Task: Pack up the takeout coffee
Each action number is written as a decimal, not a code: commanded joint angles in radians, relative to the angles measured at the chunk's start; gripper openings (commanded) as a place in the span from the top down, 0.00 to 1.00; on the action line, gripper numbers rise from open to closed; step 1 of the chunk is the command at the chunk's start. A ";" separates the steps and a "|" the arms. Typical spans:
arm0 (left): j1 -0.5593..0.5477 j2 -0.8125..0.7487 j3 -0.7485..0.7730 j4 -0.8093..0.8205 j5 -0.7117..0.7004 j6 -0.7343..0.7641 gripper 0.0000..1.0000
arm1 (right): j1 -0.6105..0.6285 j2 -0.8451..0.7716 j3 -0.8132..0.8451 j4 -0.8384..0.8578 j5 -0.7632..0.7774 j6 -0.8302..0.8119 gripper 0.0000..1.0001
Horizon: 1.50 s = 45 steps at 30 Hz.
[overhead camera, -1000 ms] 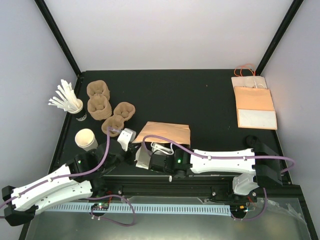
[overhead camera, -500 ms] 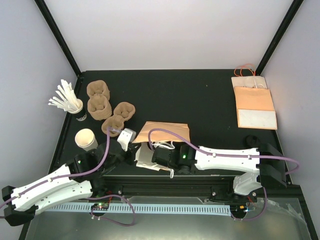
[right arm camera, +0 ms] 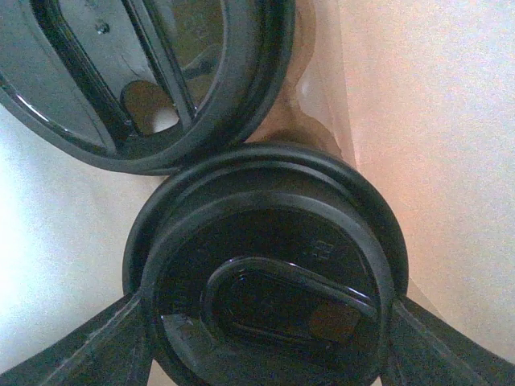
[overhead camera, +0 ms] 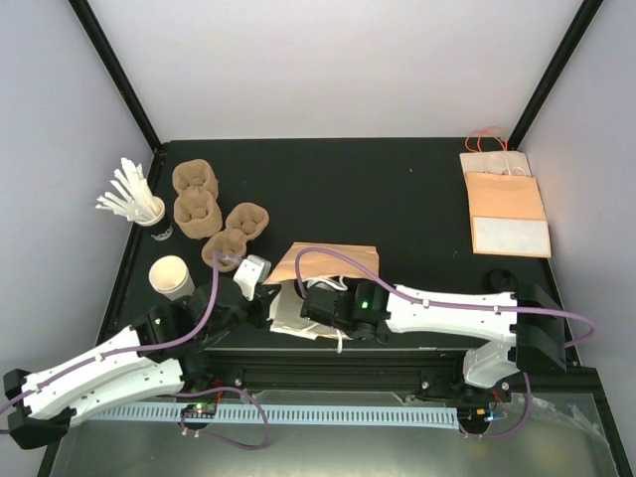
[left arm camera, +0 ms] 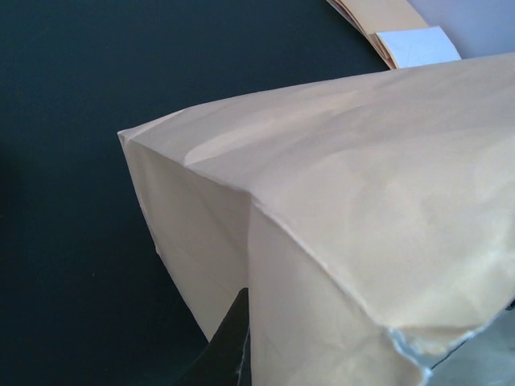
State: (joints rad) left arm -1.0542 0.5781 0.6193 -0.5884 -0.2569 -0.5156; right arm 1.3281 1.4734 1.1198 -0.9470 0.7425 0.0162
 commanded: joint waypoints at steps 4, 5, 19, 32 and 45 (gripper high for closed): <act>-0.001 0.015 0.045 0.006 0.024 0.003 0.98 | 0.004 0.024 0.069 -0.111 0.132 0.073 0.99; -0.001 0.017 0.046 0.007 0.025 0.003 0.98 | 0.006 0.027 0.067 -0.116 0.145 0.074 0.99; -0.001 0.032 0.046 0.009 0.037 0.000 0.98 | 0.017 0.092 -0.011 -0.102 0.103 0.094 0.99; -0.001 0.034 0.044 0.001 0.042 -0.018 0.98 | -0.012 0.077 -0.074 0.049 0.037 0.031 0.99; 0.011 0.133 0.242 -0.072 0.057 -0.092 0.98 | -0.130 0.062 0.079 -0.040 -0.143 -0.078 0.99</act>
State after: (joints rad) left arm -1.0492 0.6678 0.7284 -0.6361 -0.2596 -0.5568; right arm 1.2701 1.5402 1.1454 -0.9314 0.7296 -0.0071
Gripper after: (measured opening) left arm 0.021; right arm 0.707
